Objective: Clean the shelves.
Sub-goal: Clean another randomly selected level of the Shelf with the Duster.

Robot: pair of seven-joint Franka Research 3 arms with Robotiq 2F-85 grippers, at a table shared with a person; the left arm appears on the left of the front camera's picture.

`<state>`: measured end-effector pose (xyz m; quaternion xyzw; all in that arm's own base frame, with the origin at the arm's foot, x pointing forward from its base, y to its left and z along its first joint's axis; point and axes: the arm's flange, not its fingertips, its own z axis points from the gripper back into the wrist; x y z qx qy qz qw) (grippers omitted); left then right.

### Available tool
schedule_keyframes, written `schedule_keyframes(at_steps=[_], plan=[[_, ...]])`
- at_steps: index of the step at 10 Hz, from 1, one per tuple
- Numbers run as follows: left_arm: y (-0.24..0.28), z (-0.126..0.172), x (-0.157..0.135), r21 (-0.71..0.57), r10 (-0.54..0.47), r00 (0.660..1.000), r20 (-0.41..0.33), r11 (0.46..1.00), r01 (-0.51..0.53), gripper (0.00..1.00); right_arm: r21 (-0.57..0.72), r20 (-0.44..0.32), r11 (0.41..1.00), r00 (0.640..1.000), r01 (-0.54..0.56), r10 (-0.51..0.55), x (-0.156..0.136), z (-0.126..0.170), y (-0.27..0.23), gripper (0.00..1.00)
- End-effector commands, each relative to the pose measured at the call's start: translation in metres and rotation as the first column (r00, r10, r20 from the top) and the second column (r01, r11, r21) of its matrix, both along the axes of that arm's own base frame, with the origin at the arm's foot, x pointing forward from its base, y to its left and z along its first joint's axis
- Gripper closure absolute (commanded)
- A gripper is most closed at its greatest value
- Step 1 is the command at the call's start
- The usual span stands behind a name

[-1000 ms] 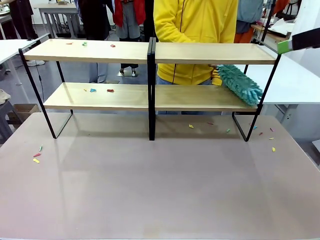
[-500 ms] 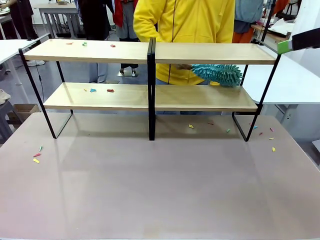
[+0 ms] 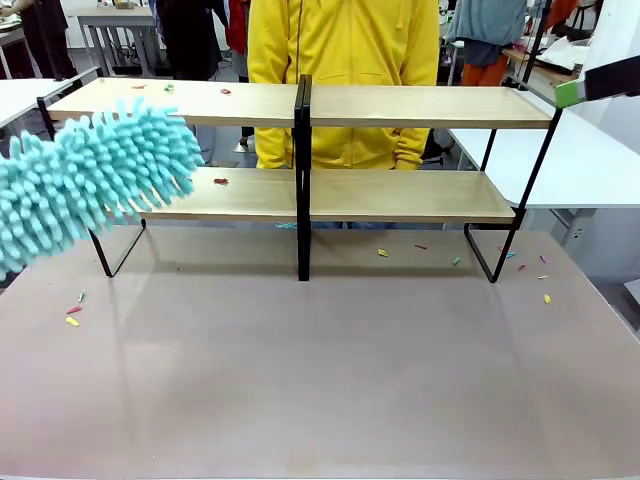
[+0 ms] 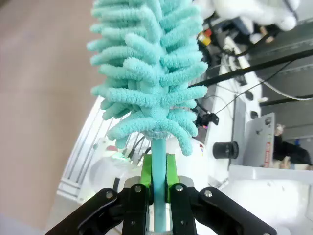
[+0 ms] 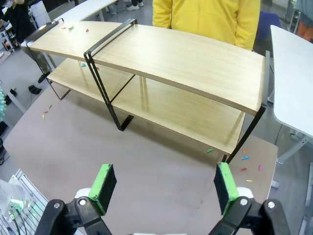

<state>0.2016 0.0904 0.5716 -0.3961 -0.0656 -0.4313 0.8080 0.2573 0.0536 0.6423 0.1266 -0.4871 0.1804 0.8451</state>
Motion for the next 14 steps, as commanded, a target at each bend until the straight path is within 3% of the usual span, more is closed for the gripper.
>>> schedule_keyframes(at_steps=[1, 2, 3, 4, 7, 8, 9, 10, 12, 13, 14], plan=[[-0.070, -0.024, 0.018, 0.163, -0.228, 0.973, -0.032, 0.959, 0.230, 0.87, 0.001, -0.002, 1.000, 1.000, -0.009, 0.009, 0.000, 0.000, -0.001, 0.00], [-0.165, -0.080, 0.022, 0.184, -0.186, 0.959, -0.216, 0.956, 0.227, 0.87, 0.001, -0.002, 1.000, 1.000, -0.009, 0.009, 0.000, 0.000, -0.001, 0.00], [-0.152, -0.071, 0.027, 0.134, -0.202, 0.950, -0.236, 0.962, 0.238, 0.87, 0.001, -0.002, 1.000, 1.000, -0.009, 0.009, 0.000, 0.000, -0.001, 0.00], [-0.033, -0.020, -0.001, 0.045, -0.053, 0.996, -0.066, 0.997, 0.056, 0.87, 0.001, -0.002, 1.000, 1.000, -0.009, 0.009, 0.000, 0.000, -0.001, 0.00], [-0.033, -0.020, -0.001, 0.045, -0.053, 0.996, -0.066, 0.997, 0.056, 0.87, 0.001, -0.002, 1.000, 1.000, -0.009, 0.009, 0.000, 0.000, -0.001, 0.00], [-0.053, -0.038, 0.001, 0.071, -0.058, 0.994, -0.098, 0.995, 0.065, 0.87, 0.001, -0.002, 1.000, 1.000, -0.009, 0.009, 0.000, 0.000, -0.001, 0.00], [-0.087, -0.041, 0.005, 0.138, -0.091, 0.993, -0.078, 0.985, 0.102, 0.87, 0.001, -0.002, 1.000, 1.000, -0.009, 0.009, 0.000, 0.000, -0.001, 0.00], [-0.135, -0.049, 0.015, 0.155, -0.217, 0.963, -0.163, 0.958, 0.242, 0.87, 0.001, -0.002, 1.000, 1.000, -0.009, 0.009, 0.000, 0.000, -0.001, 0.00], [-0.250, -0.090, 0.052, 0.346, -0.070, 0.971, -0.229, 0.927, 0.148, 0.87, 0.001, -0.002, 1.000, 1.000, -0.009, 0.009, 0.000, 0.000, -0.001, 0.00], [-0.300, -0.117, 0.061, 0.432, -0.007, 0.975, -0.222, 0.896, 0.104, 0.87, 0.001, -0.002, 1.000, 1.000, -0.009, 0.009, 0.000, 0.000, -0.001, 0.00], [-0.346, -0.138, 0.064, 0.486, 0.046, 0.987, -0.155, 0.873, 0.035, 0.87, 0.001, -0.002, 1.000, 1.000, -0.009, 0.009, 0.000, 0.000, -0.001, 0.00]])
